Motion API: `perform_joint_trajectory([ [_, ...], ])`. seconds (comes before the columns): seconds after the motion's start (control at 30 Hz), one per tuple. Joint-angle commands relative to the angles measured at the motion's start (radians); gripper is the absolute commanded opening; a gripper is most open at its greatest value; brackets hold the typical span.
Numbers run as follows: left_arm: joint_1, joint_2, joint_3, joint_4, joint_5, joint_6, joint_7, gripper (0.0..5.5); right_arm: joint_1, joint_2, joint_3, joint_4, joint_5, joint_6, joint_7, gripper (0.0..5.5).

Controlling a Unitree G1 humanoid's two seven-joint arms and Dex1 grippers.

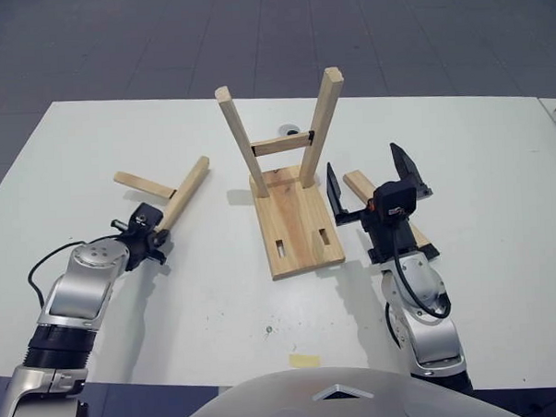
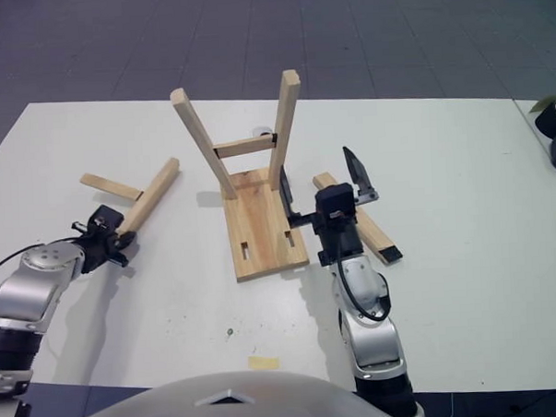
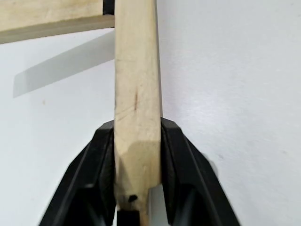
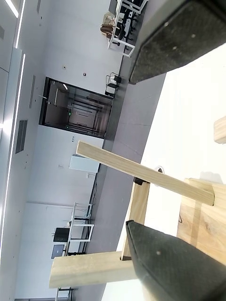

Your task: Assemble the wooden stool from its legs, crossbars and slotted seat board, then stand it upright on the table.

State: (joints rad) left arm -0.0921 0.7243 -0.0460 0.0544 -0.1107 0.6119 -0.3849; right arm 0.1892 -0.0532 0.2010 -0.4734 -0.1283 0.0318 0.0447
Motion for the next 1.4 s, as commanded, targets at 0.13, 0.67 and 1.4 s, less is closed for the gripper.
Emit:
perform_joint_trajectory([
  [0.13,-0.348,-0.001,0.113,0.115,0.190,-0.420,0.285,1.04,-0.136,-0.019,-0.130,-0.004,0.125,0.101,0.041,5.40],
  [0.67,-0.472,-0.044,-0.152,-0.135,0.566,-1.015,0.260,1.04,-0.550,0.047,-0.363,-0.170,1.377,0.437,-0.187,5.40],
  [1.4,-0.417,-0.129,-0.137,-0.213,0.703,-0.999,0.213,1.04,-0.569,0.265,-0.304,-0.195,1.312,0.167,-0.610,2.92],
])
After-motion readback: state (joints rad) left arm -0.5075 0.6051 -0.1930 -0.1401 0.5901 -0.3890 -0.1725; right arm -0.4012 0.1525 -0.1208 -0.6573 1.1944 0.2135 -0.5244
